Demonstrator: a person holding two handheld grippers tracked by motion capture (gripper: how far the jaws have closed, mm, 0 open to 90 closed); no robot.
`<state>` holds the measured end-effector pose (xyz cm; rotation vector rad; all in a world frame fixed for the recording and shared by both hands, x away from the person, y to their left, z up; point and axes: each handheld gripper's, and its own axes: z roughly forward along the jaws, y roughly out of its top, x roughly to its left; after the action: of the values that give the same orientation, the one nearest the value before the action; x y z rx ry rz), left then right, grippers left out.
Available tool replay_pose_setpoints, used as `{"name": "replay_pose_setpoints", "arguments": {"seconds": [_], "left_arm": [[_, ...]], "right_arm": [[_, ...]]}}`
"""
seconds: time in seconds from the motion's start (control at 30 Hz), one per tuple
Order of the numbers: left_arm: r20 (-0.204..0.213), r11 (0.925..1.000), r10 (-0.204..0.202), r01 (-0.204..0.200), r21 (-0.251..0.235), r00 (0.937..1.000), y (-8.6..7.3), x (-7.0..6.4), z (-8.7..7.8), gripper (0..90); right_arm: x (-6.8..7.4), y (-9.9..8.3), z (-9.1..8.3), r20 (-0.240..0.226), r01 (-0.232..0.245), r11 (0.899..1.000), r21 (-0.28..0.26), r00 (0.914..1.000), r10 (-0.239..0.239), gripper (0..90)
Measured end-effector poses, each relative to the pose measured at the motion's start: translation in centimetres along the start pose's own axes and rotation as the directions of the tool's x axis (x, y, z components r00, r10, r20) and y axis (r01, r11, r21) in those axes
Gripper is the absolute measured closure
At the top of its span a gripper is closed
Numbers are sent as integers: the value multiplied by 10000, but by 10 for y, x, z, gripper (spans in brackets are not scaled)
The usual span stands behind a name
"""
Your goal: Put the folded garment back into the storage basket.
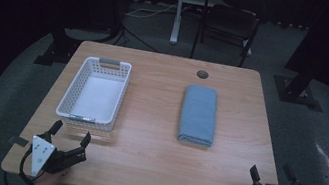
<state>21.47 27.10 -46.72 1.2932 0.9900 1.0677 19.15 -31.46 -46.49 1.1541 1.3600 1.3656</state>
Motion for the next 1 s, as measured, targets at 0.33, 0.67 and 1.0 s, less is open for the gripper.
{"name": "replay_pose_setpoints", "arguments": {"seconds": [0.33, 0.67, 1.0], "left_arm": [[63, 10000, -12, 12, -27, 10000, 0, 0, 0, 44], [125, 10000, -16, 17, -77, 9999, 0, 0, -1, 44], [275, 10000, -3, 4, -30, 9996, 0, 1, 0, 44]], "right_arm": [[8, 0, 4, -385, 612, 9973, 408, 9975, -597, 0], [10, 0, 8, -811, 543, 9950, 838, 9956, -475, 10], [7, 2, 8, -1018, 48, 9937, 1122, 9948, 67, 29]]}}
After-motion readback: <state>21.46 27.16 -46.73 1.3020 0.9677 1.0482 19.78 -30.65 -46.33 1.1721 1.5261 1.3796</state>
